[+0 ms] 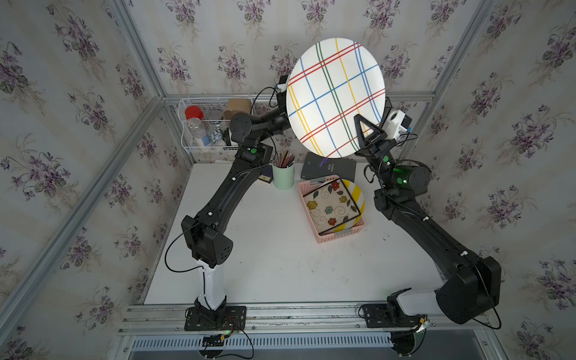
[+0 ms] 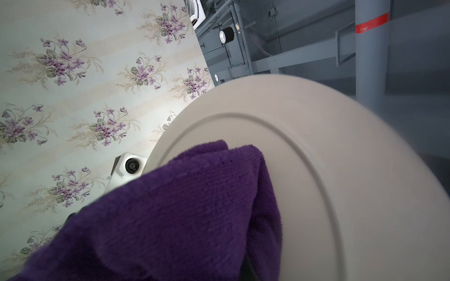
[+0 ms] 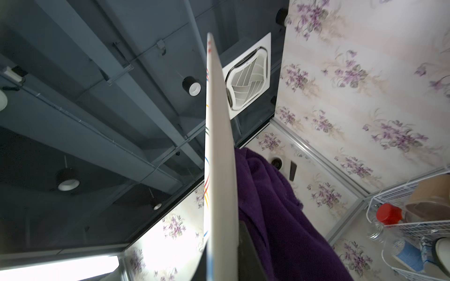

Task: Wipe the wet plate dry
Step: Wipe the plate with towel.

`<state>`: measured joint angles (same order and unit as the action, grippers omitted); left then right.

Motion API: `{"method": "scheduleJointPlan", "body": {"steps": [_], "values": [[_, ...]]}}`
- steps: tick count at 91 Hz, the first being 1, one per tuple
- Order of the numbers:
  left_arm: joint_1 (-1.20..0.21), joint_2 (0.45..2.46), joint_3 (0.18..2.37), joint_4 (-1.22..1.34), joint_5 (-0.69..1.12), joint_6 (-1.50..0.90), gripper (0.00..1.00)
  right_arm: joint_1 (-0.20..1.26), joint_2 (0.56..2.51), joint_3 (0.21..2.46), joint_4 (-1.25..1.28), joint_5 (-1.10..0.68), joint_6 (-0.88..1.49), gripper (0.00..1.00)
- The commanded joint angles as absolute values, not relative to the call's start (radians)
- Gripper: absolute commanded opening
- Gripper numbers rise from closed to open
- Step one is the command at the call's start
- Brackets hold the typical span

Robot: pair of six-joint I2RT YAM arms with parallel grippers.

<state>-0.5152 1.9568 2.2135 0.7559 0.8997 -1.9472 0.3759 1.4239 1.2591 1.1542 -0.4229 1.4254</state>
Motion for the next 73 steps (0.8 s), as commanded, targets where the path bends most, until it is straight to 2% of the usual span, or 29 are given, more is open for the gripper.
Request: {"method": "scheduleJointPlan", "body": {"steps": [1,19,33,43,47,52,58,61,65,73], "values": [[-0.561,1.962,2.220,0.823,0.986,-1.905,0.00,0.345,1.502,1.368,1.047,-0.371,1.391,0.00],[-0.600,1.958,2.061,0.917,1.091,-1.924,0.00,0.235,1.641,1.635,1.014,-0.329,1.395,0.00],[-0.557,1.873,1.874,1.034,1.085,-1.955,0.00,0.154,1.598,1.564,0.993,-0.296,1.382,0.00],[-0.472,1.757,1.741,0.982,1.091,-1.876,0.00,0.118,1.511,1.448,0.922,-0.288,1.319,0.00],[-0.434,1.701,1.698,0.813,1.109,-1.746,0.00,0.118,1.478,1.408,0.881,-0.296,1.276,0.00],[-0.393,1.610,1.669,0.451,1.079,-1.456,0.00,0.118,1.440,1.371,0.832,-0.323,1.228,0.00],[-0.374,1.538,1.725,-0.096,0.901,-1.003,0.00,0.125,1.397,1.321,0.781,-0.339,1.190,0.00],[-0.378,1.524,1.774,-0.276,0.804,-0.835,0.00,0.132,1.376,1.293,0.761,-0.339,1.167,0.00],[-0.382,1.530,1.827,-0.392,0.730,-0.702,0.00,0.149,1.349,1.263,0.726,-0.337,1.126,0.00],[-0.383,1.569,1.928,-0.481,0.671,-0.622,0.00,0.191,1.310,1.233,0.638,-0.332,1.048,0.00]]}}
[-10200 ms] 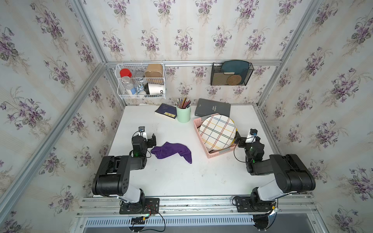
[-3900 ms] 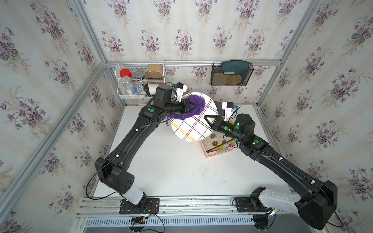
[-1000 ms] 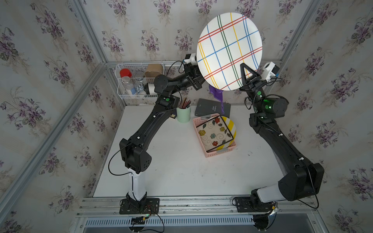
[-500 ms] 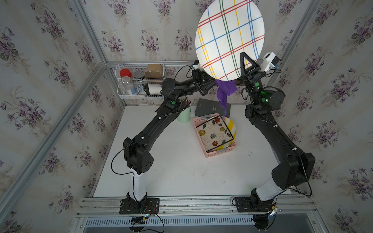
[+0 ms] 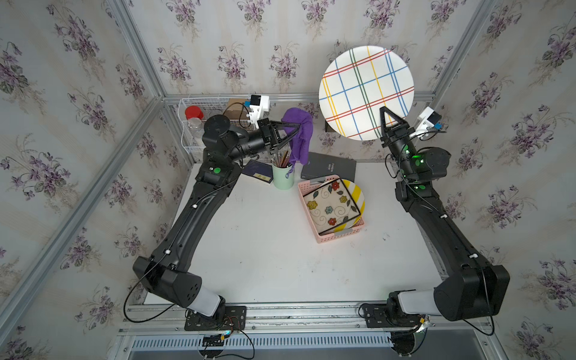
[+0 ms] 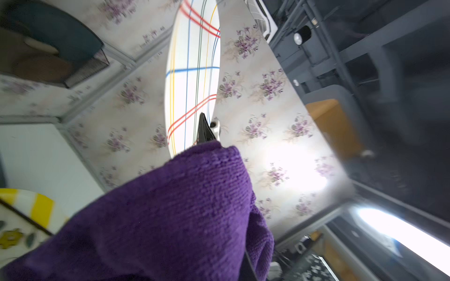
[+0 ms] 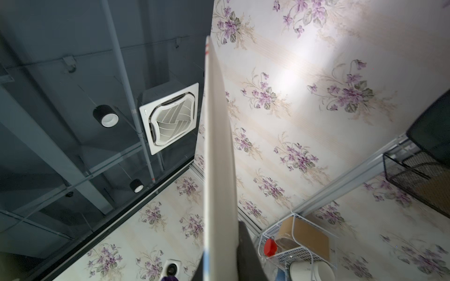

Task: Wipe the wet plate dry
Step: Wipe the plate with towel.

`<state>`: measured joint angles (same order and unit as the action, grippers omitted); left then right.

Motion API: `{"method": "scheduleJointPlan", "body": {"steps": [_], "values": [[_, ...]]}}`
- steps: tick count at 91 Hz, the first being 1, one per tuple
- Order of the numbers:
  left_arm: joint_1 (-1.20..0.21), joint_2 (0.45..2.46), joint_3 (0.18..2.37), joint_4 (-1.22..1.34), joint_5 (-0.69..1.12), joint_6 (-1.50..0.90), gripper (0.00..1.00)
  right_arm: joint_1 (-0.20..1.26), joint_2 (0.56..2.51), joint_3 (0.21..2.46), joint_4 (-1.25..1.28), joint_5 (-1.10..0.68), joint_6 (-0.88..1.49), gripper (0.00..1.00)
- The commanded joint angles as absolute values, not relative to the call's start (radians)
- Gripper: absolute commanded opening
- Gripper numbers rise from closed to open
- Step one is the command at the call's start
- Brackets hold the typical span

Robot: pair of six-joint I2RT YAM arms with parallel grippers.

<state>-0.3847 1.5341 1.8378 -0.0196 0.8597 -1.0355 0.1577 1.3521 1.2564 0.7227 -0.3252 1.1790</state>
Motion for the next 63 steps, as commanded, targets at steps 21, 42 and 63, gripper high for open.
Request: {"method": "scheduleJointPlan", "body": {"steps": [21,42,63], "values": [[-0.409,1.677,2.140,-0.692,0.450,-0.468,0.00,0.351,1.286,1.217,0.563,-0.298,0.936,0.00],[-0.475,1.693,2.048,-0.717,0.432,-0.358,0.00,0.407,1.325,1.303,0.553,-0.277,0.908,0.00],[-0.634,1.779,2.089,-0.735,0.586,-0.382,0.00,0.421,1.409,1.426,0.528,-0.321,0.922,0.00]]}}
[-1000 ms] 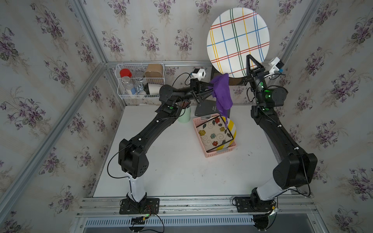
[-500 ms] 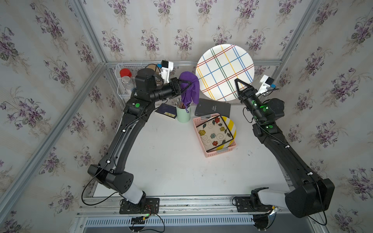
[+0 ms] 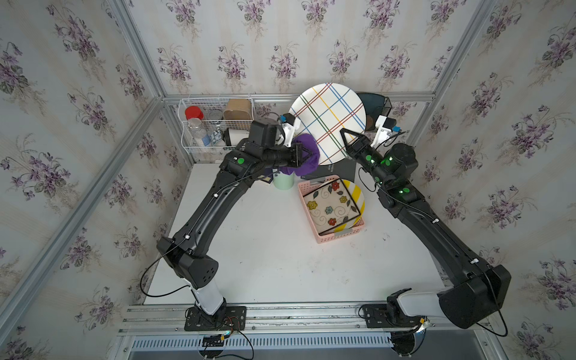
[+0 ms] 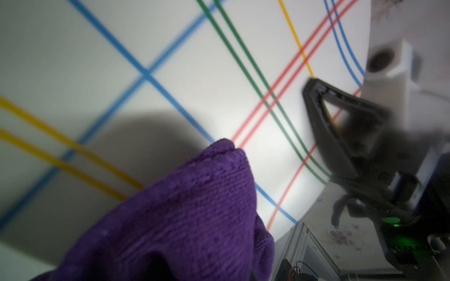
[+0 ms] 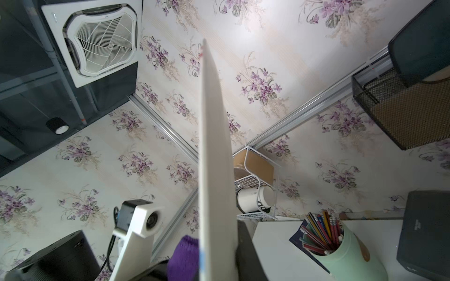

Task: Wipe the wet plate dry
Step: Wipe the plate with towel.

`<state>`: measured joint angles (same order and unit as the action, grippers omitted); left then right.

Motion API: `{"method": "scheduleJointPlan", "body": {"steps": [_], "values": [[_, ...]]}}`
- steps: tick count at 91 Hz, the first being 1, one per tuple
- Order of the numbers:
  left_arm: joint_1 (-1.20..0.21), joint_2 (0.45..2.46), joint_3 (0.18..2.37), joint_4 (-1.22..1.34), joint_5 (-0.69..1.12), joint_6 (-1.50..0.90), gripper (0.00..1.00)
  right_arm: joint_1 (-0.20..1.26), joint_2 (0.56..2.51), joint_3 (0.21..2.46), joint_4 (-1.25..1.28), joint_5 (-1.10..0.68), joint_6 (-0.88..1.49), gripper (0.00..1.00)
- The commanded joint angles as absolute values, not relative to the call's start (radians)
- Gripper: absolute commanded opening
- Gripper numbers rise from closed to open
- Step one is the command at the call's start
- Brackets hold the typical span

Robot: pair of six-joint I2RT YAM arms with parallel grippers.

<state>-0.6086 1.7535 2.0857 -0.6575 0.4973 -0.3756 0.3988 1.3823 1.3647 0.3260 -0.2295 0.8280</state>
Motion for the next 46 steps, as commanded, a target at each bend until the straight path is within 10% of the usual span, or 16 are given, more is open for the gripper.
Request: {"method": "scheduleJointPlan", "body": {"steps": [1,24,46], "values": [[-0.631,1.780,2.090,-0.729,0.578,-0.387,0.00,0.425,1.412,1.425,0.529,-0.329,0.926,0.00],[-0.486,1.756,2.077,-0.771,0.317,-0.487,0.00,0.416,1.314,1.291,0.543,-0.255,0.966,0.00],[-0.588,1.871,2.206,-0.731,0.665,-0.436,0.00,0.479,1.358,1.321,0.575,-0.418,0.907,0.00]]}}
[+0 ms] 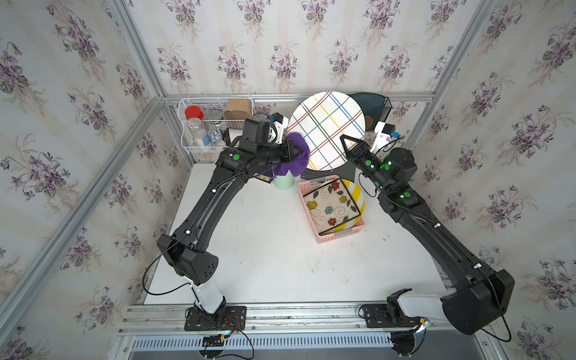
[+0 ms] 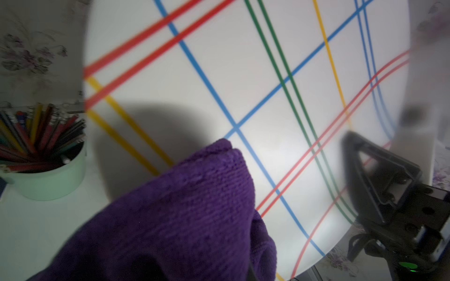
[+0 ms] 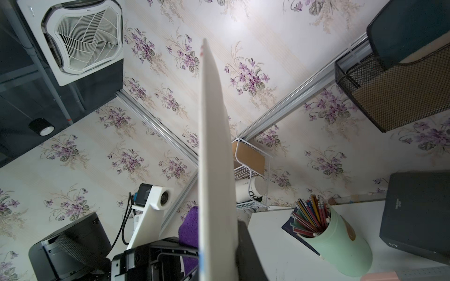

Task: Wipe the wet plate dry
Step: Wipe the plate with towel.

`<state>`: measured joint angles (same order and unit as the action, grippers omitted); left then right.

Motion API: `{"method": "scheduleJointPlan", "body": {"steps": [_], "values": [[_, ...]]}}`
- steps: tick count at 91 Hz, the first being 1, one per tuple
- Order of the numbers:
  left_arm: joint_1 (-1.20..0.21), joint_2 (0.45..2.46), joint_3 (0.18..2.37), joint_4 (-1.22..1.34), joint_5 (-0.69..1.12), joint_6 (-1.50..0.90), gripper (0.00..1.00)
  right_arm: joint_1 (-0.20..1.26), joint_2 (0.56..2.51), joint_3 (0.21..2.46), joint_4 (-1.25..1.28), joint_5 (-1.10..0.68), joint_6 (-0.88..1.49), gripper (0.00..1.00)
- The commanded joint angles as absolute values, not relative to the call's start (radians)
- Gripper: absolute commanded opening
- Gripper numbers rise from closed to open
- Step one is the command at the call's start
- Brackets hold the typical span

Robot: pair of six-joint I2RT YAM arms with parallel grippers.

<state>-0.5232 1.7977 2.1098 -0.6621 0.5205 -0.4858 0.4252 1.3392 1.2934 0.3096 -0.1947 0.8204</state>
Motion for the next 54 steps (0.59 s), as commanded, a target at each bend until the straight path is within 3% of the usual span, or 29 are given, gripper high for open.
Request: {"method": "scheduleJointPlan", "body": {"steps": [1,9,20,30,43,54], "values": [[-0.592,1.878,2.221,-0.750,0.665,-0.421,0.00,0.483,1.361,1.321,0.582,-0.426,0.909,0.00],[-0.549,1.881,2.261,-0.831,0.519,-0.419,0.00,0.485,1.346,1.304,0.599,-0.429,0.923,0.00],[-0.381,1.808,2.180,-0.804,0.400,-0.500,0.00,0.468,1.290,1.258,0.570,-0.402,0.883,0.00],[-0.347,1.766,2.141,-0.703,0.437,-0.484,0.00,0.509,1.329,1.278,0.557,-0.534,0.833,0.00],[-0.428,1.863,2.227,-0.665,0.722,-0.477,0.00,0.614,1.384,1.331,0.517,-0.579,0.776,0.00],[-0.430,1.888,2.285,-0.798,0.640,-0.415,0.00,0.501,1.338,1.259,0.608,-0.521,0.869,0.00]]}}
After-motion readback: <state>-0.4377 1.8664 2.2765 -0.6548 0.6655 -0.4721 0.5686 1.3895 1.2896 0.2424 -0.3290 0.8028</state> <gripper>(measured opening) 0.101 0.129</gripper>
